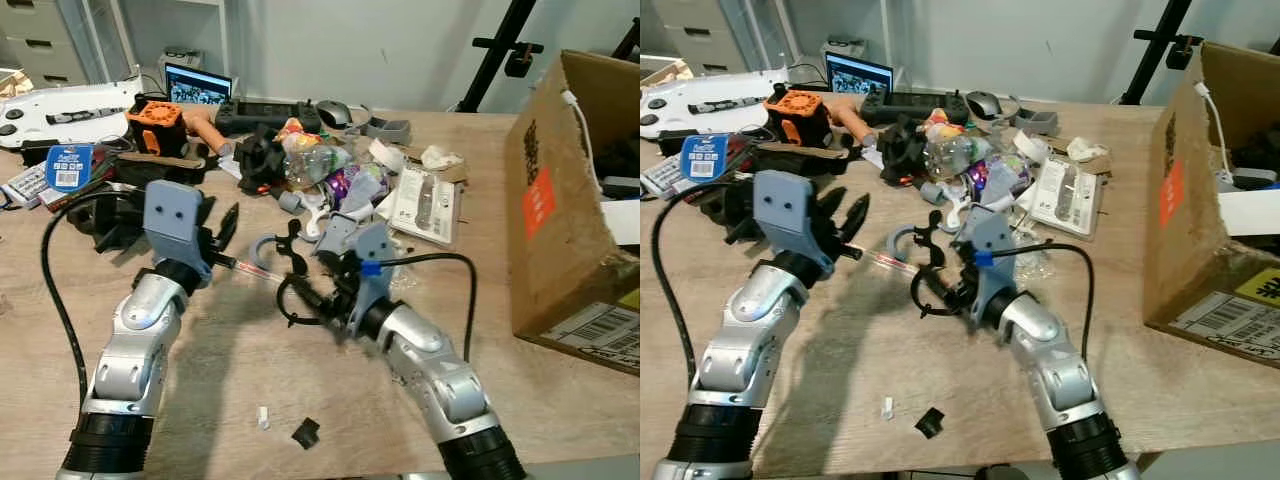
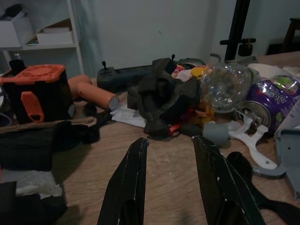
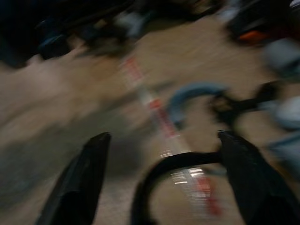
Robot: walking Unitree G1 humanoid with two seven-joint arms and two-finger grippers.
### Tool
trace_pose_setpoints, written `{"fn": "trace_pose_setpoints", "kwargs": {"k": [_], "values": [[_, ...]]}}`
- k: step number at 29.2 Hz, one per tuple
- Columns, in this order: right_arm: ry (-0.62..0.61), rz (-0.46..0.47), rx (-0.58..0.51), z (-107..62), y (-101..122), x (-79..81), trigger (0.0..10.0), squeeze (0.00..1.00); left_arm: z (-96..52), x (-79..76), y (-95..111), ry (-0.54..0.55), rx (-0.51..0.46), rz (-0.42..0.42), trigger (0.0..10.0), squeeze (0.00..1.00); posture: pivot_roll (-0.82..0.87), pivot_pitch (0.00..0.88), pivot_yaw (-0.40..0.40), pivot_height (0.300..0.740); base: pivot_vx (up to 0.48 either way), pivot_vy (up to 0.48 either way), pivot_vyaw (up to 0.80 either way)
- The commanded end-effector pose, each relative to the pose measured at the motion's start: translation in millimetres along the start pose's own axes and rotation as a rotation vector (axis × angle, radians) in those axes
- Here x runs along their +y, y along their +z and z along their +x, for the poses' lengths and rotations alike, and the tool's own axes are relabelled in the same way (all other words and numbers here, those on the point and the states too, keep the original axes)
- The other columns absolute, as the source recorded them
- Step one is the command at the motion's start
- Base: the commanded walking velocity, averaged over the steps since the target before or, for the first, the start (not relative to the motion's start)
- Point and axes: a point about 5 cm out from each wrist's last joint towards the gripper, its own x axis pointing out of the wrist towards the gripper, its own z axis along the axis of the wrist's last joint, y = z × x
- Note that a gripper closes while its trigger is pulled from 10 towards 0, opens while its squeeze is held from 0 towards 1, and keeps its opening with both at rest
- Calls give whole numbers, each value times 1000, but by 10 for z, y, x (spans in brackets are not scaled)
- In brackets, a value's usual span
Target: Picking trash to rubbish bin
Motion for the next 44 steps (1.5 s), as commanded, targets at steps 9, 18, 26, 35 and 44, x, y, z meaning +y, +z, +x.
{"fn": "trace_pose_setpoints", "kwargs": {"k": [9, 18, 26, 35, 44], "values": [[104, -80, 256, -80, -261, 100, 10000, 0, -70, -190, -22, -154, -3, -58, 10000, 0, 30, 191, -50, 740, 0, 0, 0], [129, -92, 360, -145, -383, 121, 10000, 0, -125, -98, 33, -236, -22, -29, 10000, 0, 38, 198, -50, 740, 0, 0, 0], [108, -15, 393, -173, -423, 110, 0, 0, -129, -25, 65, -220, -28, -25, 10000, 0, 40, 215, -51, 740, 0, 0, 0], [1, -16, 157, -75, -47, -43, 0, 0, -118, -116, 78, -233, -51, -65, 10000, 0, 31, 201, -48, 740, 0, 0, 0], [-143, -169, -276, -43, 731, -244, 0, 0, -72, -152, 105, -210, -74, -80, 10000, 0, 39, 193, -48, 740, 0, 0, 0]]}}
